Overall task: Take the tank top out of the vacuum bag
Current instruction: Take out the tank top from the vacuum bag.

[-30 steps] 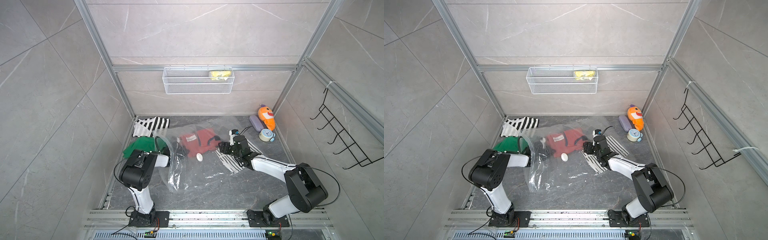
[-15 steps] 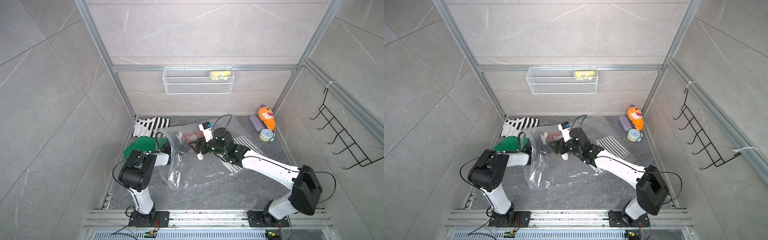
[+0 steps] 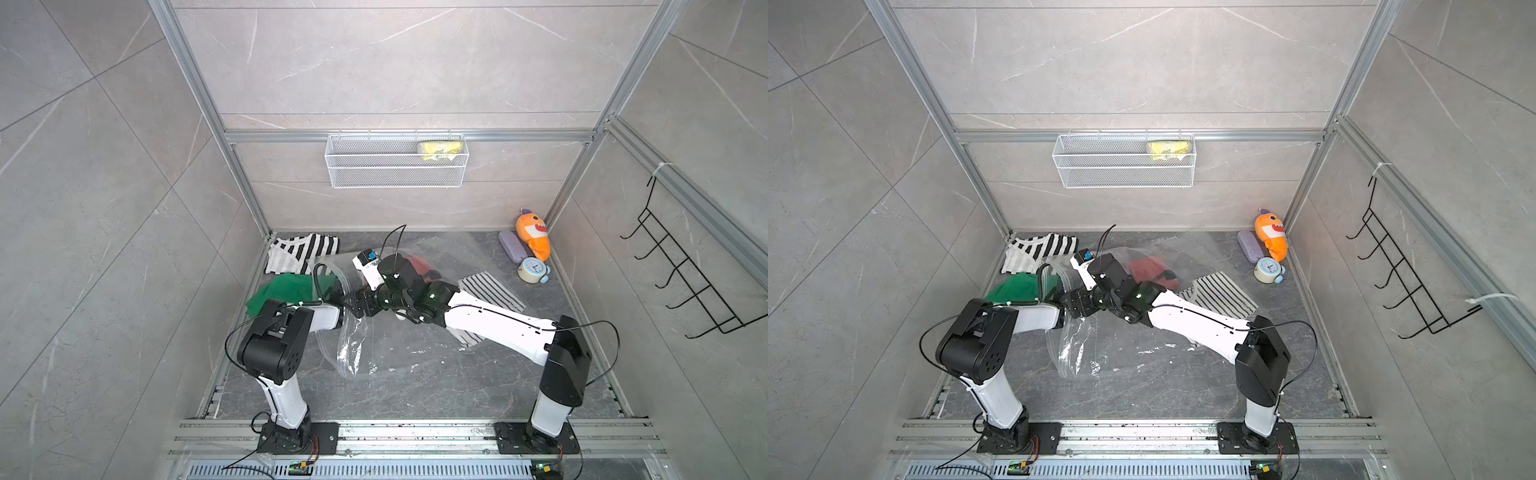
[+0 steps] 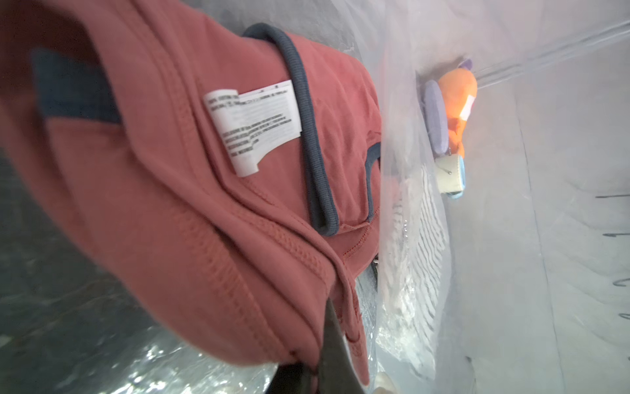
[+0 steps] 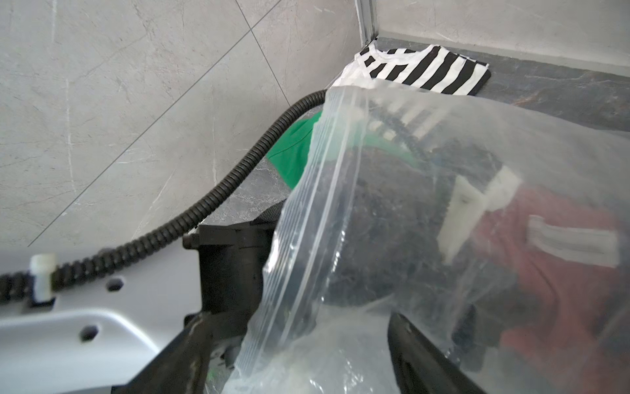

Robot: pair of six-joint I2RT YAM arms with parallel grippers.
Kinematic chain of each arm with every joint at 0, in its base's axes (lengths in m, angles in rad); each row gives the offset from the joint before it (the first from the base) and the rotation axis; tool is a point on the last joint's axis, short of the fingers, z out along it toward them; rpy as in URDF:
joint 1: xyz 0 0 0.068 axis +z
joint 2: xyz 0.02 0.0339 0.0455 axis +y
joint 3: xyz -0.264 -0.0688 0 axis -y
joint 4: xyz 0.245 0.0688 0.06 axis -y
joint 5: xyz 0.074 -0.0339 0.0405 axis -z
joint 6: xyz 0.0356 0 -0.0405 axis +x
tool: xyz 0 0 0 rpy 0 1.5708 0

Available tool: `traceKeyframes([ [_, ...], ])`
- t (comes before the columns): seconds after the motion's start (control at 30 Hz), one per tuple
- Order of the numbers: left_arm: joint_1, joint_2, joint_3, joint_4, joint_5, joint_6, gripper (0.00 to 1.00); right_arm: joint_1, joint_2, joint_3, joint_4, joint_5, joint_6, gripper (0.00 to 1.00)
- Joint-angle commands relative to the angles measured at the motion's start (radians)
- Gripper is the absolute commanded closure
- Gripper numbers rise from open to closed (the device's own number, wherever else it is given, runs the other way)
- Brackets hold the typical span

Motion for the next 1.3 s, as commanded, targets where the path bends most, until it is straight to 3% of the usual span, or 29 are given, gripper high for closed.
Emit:
traceKeyframes([
  [0.0, -0.008, -0.002, 0.031, 0.014, 0.003, 0.03, 1.0, 0.027, 0.027, 0.051, -0.052, 0.037, -0.01, 0.2],
  [0.1, -0.011, -0.011, 0.021, 0.024, 0.005, 0.026, 1.0, 0.027, 0.046, 0.074, -0.081, 0.097, 0.0, 0.27],
  [0.37, -0.02, -0.018, 0.02, 0.021, 0.01, 0.03, 1.0, 0.028, 0.04, 0.059, -0.067, 0.212, 0.018, 0.62],
  [0.5, -0.021, -0.023, 0.017, 0.004, -0.001, 0.035, 1.0, 0.027, 0.012, 0.032, -0.062, 0.269, 0.019, 0.74],
  [0.77, -0.02, -0.051, 0.004, -0.019, -0.016, 0.03, 1.0, 0.022, -0.028, 0.021, -0.135, 0.416, -0.025, 0.85],
  [0.9, -0.024, -0.051, -0.011, -0.013, -0.018, 0.041, 1.0, -0.006, -0.043, -0.012, -0.139, 0.434, -0.028, 0.93],
  [1.27, -0.072, 0.105, 0.087, 0.047, -0.006, 0.063, 1.0, -0.105, -0.076, -0.126, -0.136, 0.478, 0.028, 1.0],
])
